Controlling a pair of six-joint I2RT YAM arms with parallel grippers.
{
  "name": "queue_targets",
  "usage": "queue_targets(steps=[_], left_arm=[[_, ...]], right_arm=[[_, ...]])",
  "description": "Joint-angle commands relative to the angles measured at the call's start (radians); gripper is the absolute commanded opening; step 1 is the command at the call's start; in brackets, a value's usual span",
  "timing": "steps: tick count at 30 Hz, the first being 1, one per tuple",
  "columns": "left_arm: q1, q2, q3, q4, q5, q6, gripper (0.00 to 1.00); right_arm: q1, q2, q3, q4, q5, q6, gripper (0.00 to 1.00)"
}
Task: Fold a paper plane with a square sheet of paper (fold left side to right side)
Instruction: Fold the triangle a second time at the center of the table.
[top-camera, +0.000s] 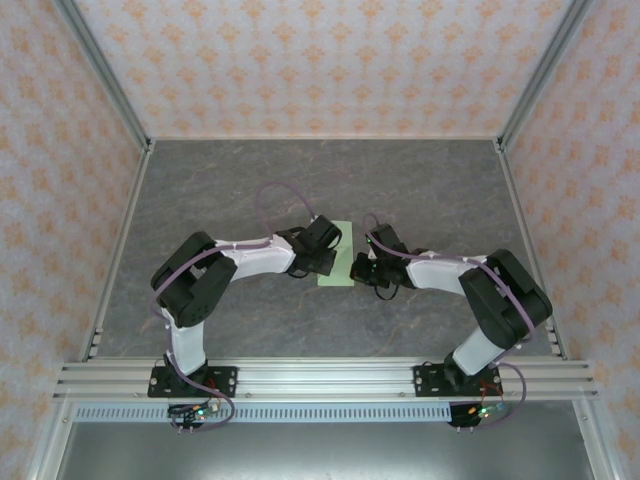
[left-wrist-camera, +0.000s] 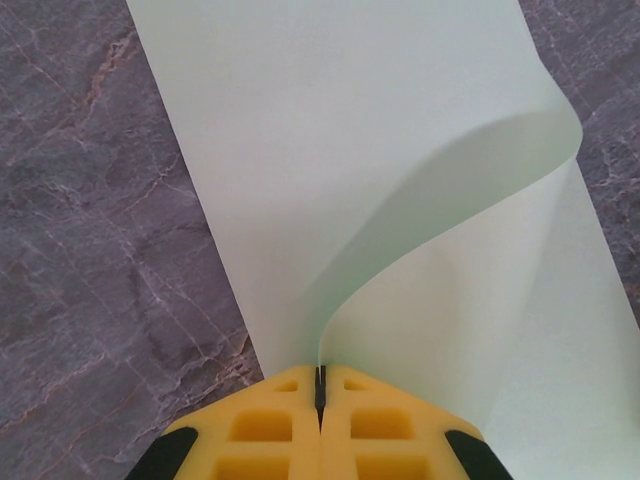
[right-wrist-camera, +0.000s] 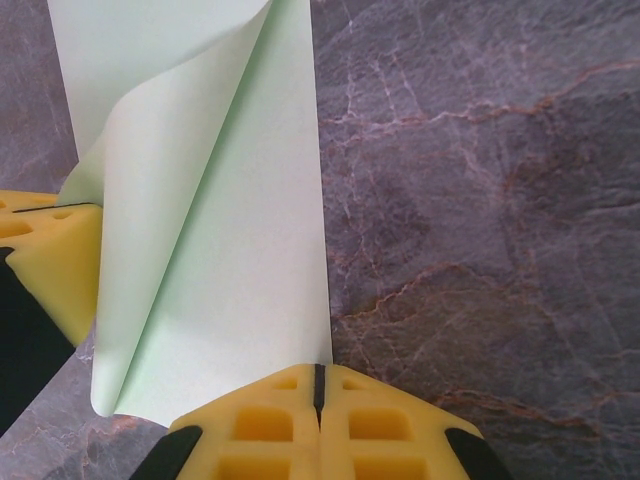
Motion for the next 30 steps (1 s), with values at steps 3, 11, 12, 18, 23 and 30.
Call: queue_targets(steps=[3,11,12,18,23,30], left_arm=[[0.010,0.019,0.020,-0.007,-0.014,0.016,0.00],[0.010,0.048,0.027,-0.005,-0.013,0.018,0.00],[0.009,0.047,0.027,-0.004,-0.011,0.019,0.00],[0.010,0.045,0.026,-0.002,-0.010,0.020,0.00],[0.010,0.056,0.019,-0.003,-0.008,0.020,0.00],[0.009,0.061,-0.010,0.015,0.013,0.011,0.00]], right_arm=[[0.018,0.057,-0.021,-0.114,0.048,-0.019,0.04],[0.018,0.059,-0.020,-0.119,0.047,-0.021,0.04],[0.019,0.059,-0.020,-0.120,0.047,-0.021,0.04],[0.018,0.060,-0.020,-0.121,0.047,-0.020,0.04],[0.016,0.035,-0.032,-0.082,0.025,-0.005,0.05],[-0.081,-0.078,-0.077,0.124,-0.120,0.075,0.05]])
